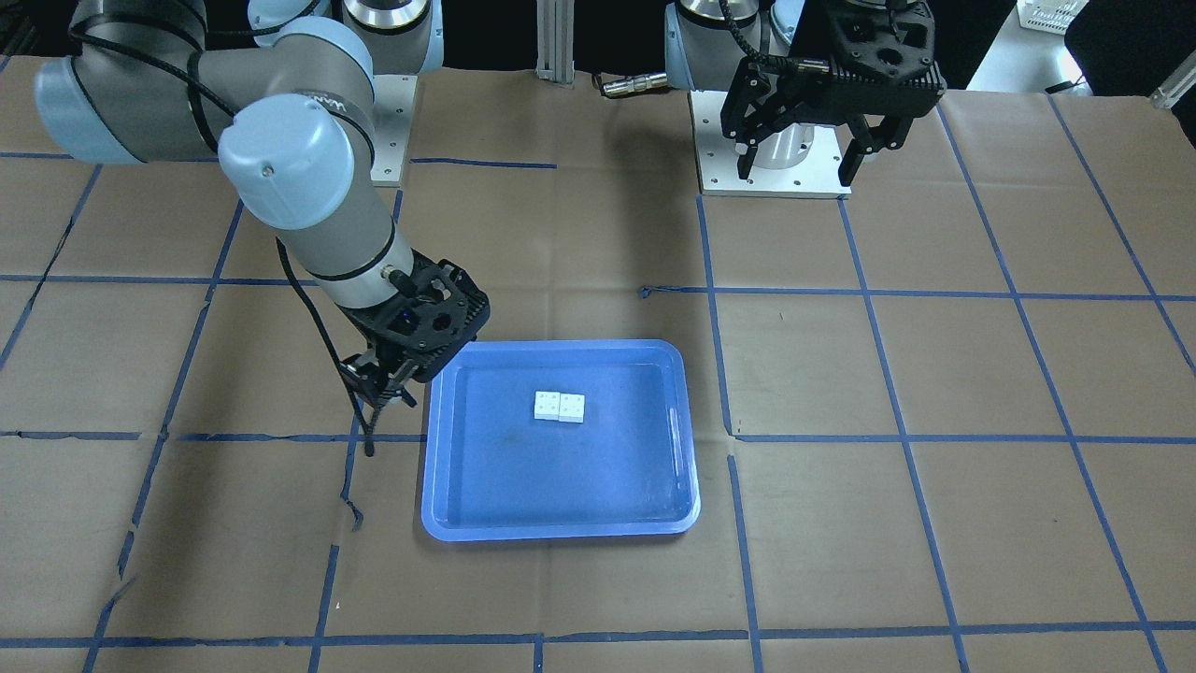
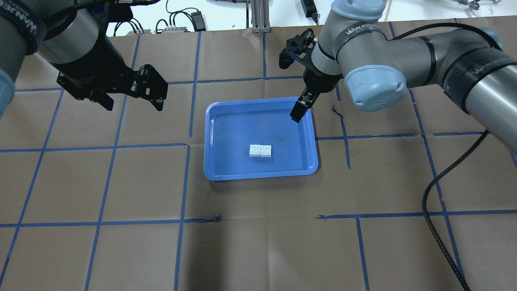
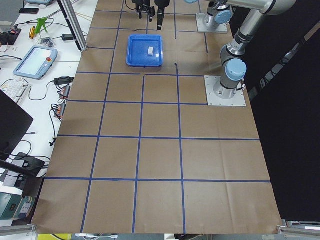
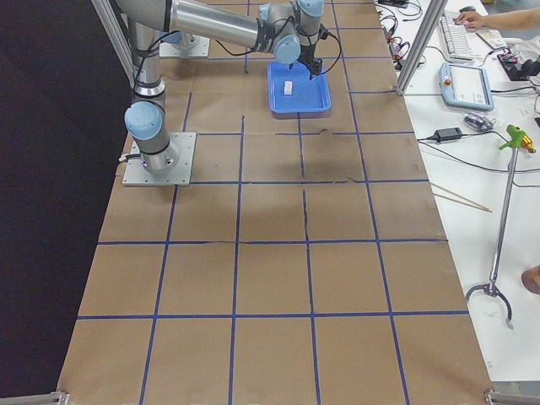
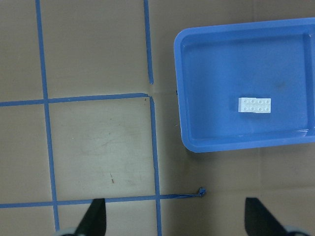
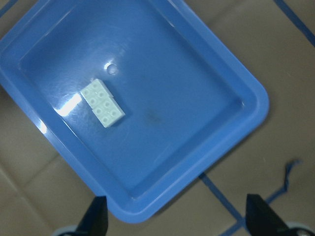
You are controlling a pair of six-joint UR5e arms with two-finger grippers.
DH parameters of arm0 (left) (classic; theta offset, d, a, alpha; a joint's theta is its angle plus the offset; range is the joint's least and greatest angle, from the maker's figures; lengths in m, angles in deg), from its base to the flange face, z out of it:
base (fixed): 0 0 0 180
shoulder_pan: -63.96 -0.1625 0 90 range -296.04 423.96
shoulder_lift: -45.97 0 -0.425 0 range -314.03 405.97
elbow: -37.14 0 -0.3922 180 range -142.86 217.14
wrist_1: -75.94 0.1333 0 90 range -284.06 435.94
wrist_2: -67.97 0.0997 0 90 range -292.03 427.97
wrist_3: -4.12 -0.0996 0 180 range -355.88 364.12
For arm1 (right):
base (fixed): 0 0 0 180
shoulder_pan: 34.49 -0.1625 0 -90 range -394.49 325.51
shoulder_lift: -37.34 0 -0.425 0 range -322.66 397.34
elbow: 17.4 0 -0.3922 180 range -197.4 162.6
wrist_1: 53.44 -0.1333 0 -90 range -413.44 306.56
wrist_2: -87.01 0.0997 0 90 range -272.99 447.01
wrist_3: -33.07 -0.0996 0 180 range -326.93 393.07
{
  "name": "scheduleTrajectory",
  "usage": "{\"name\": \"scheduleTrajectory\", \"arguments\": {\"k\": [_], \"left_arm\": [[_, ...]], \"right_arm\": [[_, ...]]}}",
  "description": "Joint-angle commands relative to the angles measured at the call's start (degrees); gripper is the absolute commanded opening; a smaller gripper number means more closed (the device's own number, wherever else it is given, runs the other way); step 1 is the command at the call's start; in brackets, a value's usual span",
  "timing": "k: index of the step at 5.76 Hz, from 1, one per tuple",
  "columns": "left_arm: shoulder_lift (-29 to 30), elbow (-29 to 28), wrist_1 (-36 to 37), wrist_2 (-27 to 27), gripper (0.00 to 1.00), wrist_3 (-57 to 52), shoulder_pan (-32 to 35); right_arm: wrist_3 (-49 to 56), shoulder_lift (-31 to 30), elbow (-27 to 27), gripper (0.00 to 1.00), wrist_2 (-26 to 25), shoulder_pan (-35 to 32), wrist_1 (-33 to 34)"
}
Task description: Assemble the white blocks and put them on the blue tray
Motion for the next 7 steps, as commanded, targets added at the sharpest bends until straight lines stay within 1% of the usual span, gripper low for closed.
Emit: {"name": "scheduleTrajectory", "arguments": {"k": [1, 2, 3, 4, 7], "left_arm": [[-0.1, 0.1, 0.0, 0.0, 0.99, 0.0, 0.0], [-0.2, 0.2, 0.0, 0.0, 0.99, 0.0, 0.0], [-0.2, 0.2, 0.0, 0.0, 0.99, 0.0, 0.0], [-0.2, 0.2, 0.0, 0.0, 0.99, 0.0, 0.0], [-0.3, 0.3, -0.1, 0.0, 0.99, 0.0, 0.1]], "right_arm": [[-20.5, -6.0, -2.1, 1.0, -4.1, 5.3, -12.7], [-25.6, -8.0, -2.7, 1.0, -8.0, 6.8, -14.4], [-37.4, -10.1, -3.3, 1.0, -9.1, 6.9, -16.7], [-39.5, -11.4, -3.8, 1.0, -8.9, 7.2, -18.6], [-39.6, -11.8, -3.8, 1.0, -8.7, 6.9, -18.9]]}}
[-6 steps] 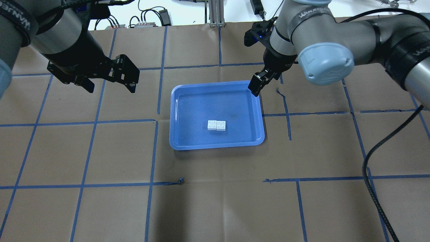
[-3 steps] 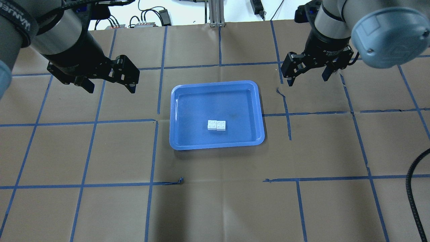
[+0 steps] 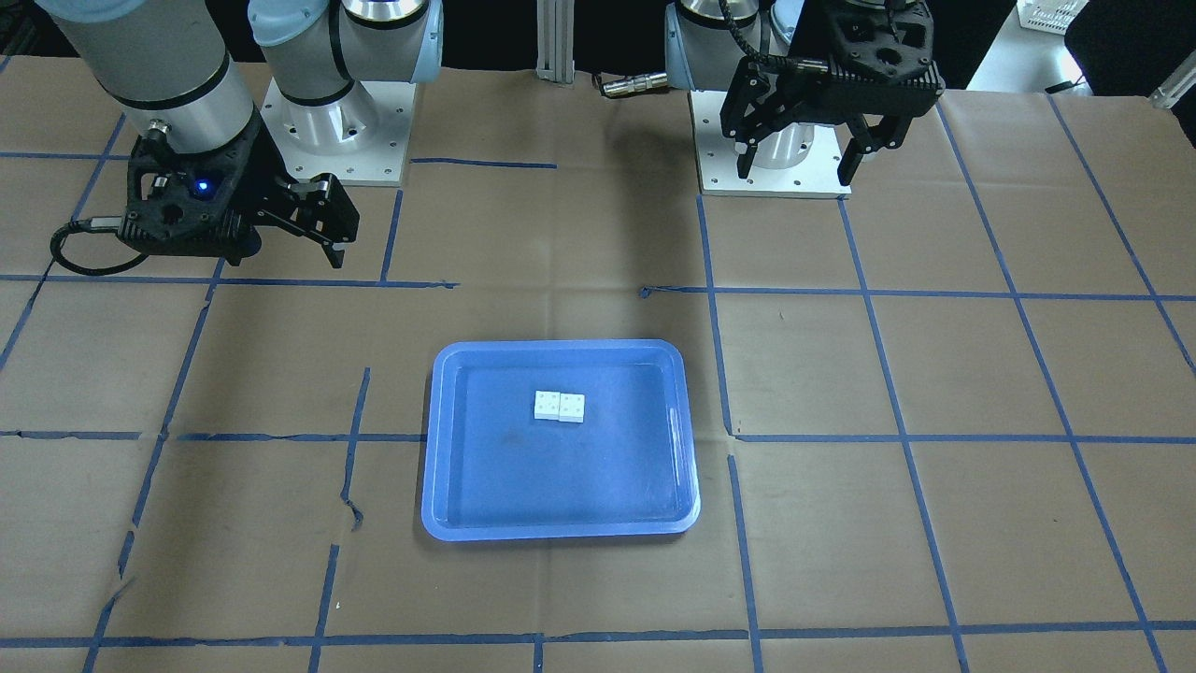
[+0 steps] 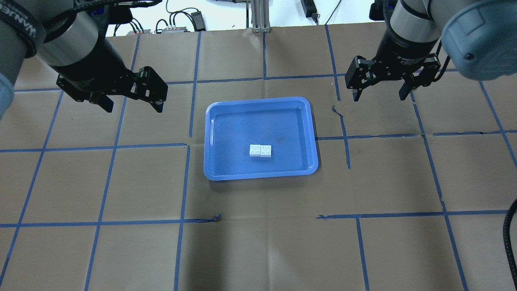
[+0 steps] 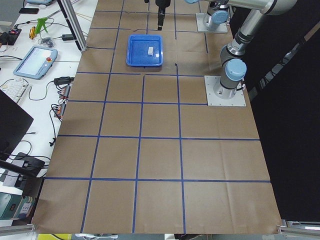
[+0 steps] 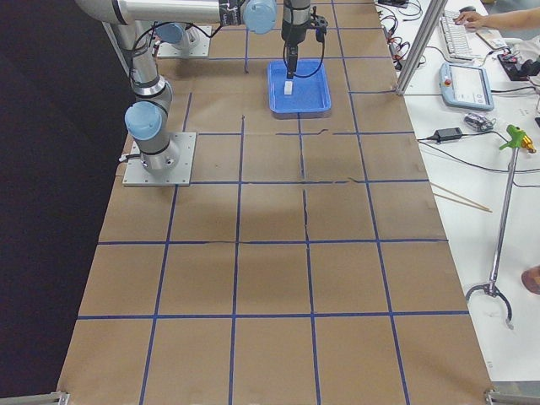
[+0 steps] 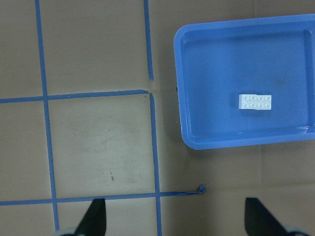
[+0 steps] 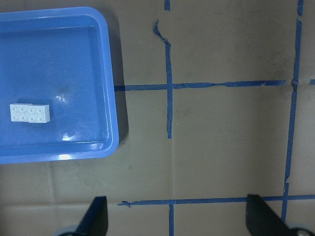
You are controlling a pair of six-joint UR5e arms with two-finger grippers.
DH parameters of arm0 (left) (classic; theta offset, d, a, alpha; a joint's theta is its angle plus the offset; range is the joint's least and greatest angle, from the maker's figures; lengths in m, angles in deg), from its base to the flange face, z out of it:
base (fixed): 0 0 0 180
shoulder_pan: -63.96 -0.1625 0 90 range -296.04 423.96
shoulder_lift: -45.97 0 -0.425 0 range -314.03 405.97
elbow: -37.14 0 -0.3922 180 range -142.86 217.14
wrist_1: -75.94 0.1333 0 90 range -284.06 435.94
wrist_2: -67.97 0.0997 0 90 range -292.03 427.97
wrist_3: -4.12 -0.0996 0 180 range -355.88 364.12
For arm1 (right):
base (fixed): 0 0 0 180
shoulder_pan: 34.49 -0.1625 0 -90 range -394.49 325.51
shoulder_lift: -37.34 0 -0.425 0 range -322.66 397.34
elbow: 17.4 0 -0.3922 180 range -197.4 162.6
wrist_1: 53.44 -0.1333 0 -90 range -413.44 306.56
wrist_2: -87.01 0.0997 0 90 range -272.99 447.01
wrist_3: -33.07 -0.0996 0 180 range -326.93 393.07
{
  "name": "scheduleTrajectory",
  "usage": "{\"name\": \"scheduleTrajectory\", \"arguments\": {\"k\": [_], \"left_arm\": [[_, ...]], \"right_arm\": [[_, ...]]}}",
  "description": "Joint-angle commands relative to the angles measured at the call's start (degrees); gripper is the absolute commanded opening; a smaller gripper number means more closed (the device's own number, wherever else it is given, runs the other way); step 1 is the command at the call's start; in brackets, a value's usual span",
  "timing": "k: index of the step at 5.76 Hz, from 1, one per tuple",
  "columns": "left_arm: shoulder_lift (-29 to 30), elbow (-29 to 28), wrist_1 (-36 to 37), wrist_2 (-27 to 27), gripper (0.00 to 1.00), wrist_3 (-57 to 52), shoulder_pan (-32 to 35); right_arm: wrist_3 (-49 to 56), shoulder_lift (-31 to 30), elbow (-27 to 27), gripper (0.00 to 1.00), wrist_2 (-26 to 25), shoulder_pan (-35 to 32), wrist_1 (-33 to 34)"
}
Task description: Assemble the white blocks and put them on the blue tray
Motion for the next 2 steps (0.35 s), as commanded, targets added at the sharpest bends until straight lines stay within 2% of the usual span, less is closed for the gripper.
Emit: {"name": "scheduleTrajectory", "arguments": {"k": [1, 2], "left_arm": [[0.0, 0.0, -0.1, 0.0, 0.99, 0.0, 0.1], [-0.1, 0.1, -0.1, 0.0, 0.99, 0.0, 0.1]], "right_arm": [[-0.1, -0.1, 0.0, 1.0, 0.0, -0.1, 0.0], [-0.1, -0.1, 0.1, 1.0, 0.0, -0.1, 0.0]]}}
